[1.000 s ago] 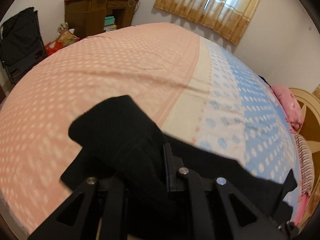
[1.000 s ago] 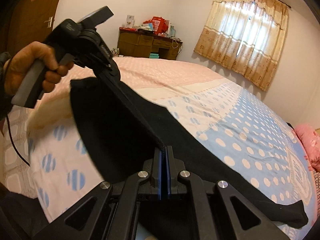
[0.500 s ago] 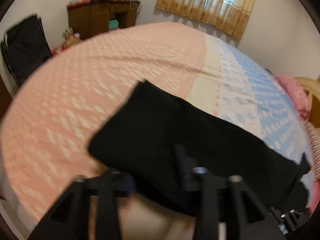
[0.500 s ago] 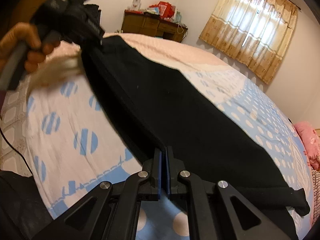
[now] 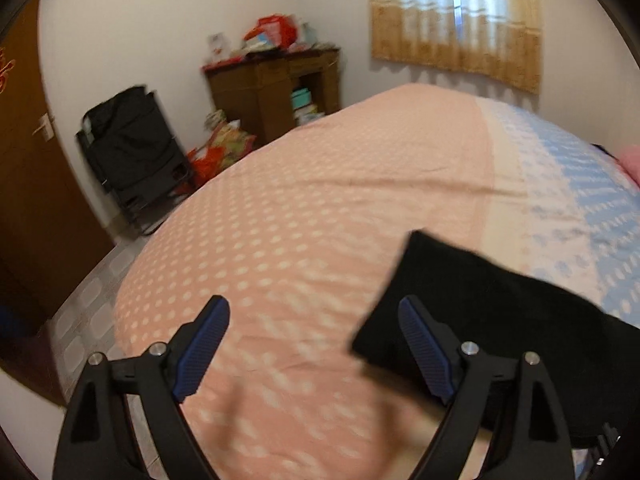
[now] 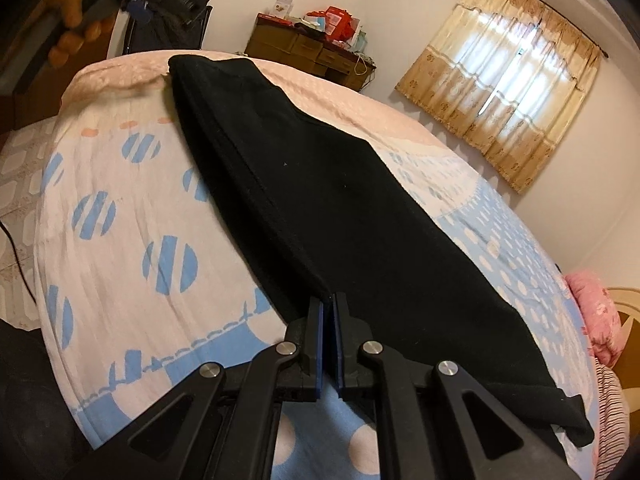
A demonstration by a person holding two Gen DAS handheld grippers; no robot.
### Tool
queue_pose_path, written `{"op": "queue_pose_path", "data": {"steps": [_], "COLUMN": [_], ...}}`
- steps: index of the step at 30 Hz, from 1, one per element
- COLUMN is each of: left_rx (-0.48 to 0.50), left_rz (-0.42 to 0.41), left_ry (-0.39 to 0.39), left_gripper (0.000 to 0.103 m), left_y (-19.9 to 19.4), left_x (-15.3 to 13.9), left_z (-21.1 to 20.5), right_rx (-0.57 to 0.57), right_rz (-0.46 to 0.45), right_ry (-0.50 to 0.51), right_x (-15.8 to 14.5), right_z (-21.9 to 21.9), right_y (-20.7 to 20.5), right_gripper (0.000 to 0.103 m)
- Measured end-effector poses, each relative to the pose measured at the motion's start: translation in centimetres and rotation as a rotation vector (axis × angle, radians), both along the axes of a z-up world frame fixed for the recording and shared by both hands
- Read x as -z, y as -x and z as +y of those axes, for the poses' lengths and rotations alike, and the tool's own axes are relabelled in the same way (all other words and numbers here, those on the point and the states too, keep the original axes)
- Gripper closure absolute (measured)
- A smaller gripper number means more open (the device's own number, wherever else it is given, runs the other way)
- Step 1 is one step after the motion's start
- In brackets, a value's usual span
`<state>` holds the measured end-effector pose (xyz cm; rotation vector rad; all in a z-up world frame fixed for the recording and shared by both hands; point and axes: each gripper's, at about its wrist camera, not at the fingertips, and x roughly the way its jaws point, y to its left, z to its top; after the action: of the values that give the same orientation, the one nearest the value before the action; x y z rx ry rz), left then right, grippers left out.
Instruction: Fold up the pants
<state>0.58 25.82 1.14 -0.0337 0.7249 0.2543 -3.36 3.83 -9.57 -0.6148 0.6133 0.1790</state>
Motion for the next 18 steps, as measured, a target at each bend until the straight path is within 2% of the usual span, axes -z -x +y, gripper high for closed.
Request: {"op": "queue_pose_path", "data": {"steps": [5,7,9,10,12,13,14,16,18], "left_rx": [0.101,0.089,0.032,0.019,0.008,0.002,-0.003,-0.011,0.006], "left_rz": [0.001,0.037,0.097,0.122,0.101,0.117,0.135,0.144,0.113], "left_ry": [0.038,-0.005,-0.078,-0.073,0.05,0.077,0.091,0.077,0.038], "left_gripper": [0.014,0.014,0.014,0.012,0.011,0.011,0.011,0.012,0.012], "left_y": [-0.2,-0.7,-1.7,-1.9,-1.5,-1.7,-1.9,-1.9,-1.4], "left_x": [1.1,3.1,5.1,5.7,5.5,5.4,5.2,4.6,3.4], "left_z": [-4.3,-5.2,-5.1,-4.8,-3.1,-2.7,-2.6,-3.2,-4.6], "right_rx": [0.032,0.043,0.048,0.051,0.087,0.112,0.143,0.232,0.319], "right_rz": [0.013,0.023,0.029,0.025,0.005,-0.005,-0.015,-0.056,-0.106], "right_ry": [-0.039,-0.058,-0.103,-0.142,-0.286,-0.353,-0.428,-0.595,-0.694], "right_x": [-0.5,-0.6,-1.4,-2.0,-4.2,-4.9,-5.8,-7.8,-9.4], "right_z": [0.0,-0.1,-0.6,-1.1,-3.1,-4.2,-5.6,-9.4,-13.4], "right_y": [-0.4,-0.6,-0.3,-0.1,0.3,0.5,0.6,0.8,1.3], "right_gripper": [0.097,0.097,0.095,0.092,0.085,0.075,0.058,0.035,0.033]}}
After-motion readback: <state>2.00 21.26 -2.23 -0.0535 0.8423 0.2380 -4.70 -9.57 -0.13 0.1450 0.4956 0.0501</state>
